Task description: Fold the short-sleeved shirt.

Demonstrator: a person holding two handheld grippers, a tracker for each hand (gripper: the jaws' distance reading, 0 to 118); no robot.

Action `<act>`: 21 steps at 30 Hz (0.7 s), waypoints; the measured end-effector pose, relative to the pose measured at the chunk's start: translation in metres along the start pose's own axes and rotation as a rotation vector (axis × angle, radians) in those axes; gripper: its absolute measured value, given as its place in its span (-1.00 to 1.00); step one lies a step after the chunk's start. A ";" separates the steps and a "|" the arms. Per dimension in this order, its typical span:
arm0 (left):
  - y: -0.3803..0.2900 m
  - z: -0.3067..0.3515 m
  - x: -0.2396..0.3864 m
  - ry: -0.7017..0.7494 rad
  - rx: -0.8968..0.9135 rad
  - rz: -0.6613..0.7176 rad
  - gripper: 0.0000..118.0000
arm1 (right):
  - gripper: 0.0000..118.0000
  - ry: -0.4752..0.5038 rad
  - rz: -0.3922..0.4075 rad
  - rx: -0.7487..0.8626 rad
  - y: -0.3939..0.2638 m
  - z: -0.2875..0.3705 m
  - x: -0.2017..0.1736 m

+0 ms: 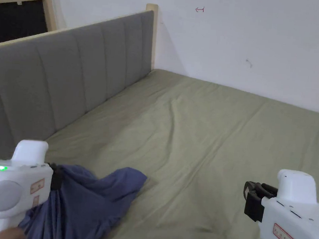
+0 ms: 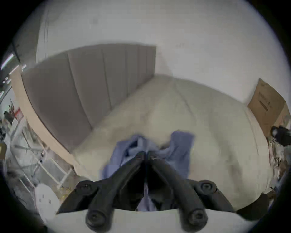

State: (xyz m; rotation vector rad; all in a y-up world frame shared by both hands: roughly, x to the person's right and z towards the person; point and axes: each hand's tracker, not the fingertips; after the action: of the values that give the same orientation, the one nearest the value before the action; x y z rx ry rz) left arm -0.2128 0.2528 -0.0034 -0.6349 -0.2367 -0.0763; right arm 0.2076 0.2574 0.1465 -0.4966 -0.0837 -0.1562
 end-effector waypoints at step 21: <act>0.125 0.126 0.348 -0.841 0.233 -0.214 -0.99 | -0.98 -0.371 -0.140 0.289 0.002 0.213 0.152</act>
State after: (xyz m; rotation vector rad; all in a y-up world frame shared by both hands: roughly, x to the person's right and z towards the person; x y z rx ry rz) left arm 0.1183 0.4288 0.1070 -0.3757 -1.1111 0.0177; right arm 0.3488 0.3417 0.3500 -0.2261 -0.4974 -0.1840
